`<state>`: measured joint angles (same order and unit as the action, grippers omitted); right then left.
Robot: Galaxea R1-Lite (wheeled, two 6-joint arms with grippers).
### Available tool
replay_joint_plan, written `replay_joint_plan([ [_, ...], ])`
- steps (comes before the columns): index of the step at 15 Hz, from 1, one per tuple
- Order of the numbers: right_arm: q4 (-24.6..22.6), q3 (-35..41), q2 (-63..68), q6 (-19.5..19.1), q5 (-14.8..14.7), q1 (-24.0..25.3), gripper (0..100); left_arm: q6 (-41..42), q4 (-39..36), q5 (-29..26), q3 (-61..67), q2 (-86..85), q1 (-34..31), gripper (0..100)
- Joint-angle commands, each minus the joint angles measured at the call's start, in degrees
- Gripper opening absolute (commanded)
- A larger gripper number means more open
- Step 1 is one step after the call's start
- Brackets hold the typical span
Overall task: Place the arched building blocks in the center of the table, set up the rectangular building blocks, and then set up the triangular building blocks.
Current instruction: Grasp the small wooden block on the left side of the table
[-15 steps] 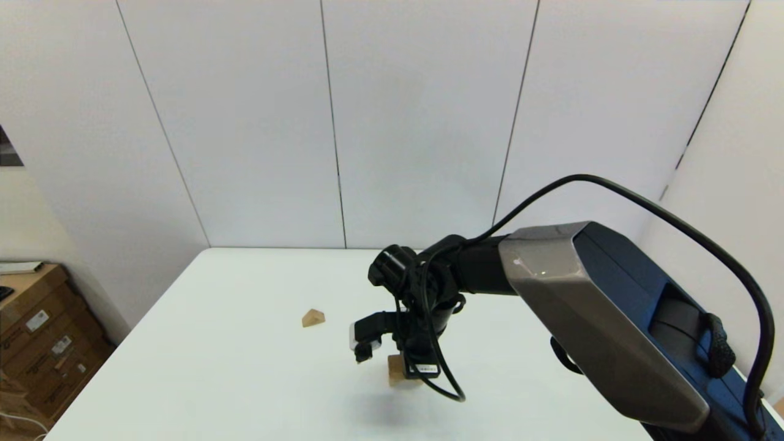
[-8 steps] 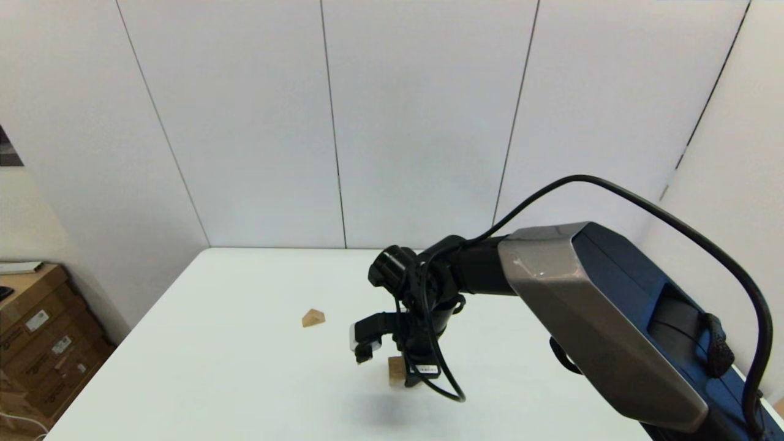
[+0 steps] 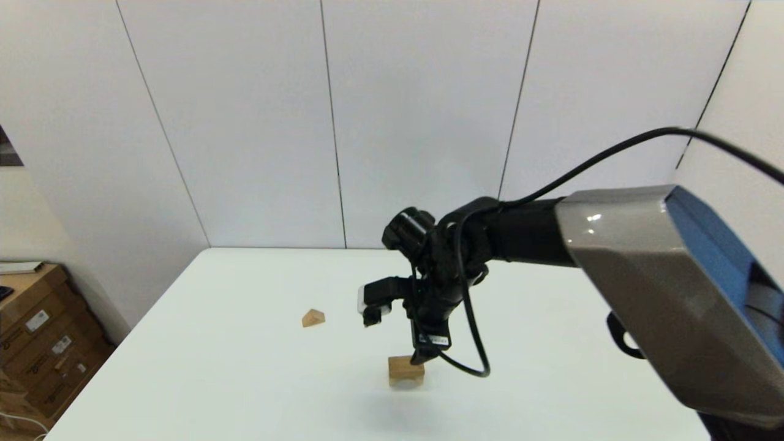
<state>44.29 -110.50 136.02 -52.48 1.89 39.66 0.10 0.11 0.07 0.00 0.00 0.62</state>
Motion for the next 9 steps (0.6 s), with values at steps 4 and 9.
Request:
replay_joint_plan([
  [4,1.5,22.9,-41.2,9.9,-3.3,-6.0,100,0.0,0.1,0.0,0.0,0.0,0.0,100],
  [9,1.3,48.8,-74.2,10.1,-3.3,-20.8,100,0.0,0.0,0.0,0.0,0.0,0.0,100],
])
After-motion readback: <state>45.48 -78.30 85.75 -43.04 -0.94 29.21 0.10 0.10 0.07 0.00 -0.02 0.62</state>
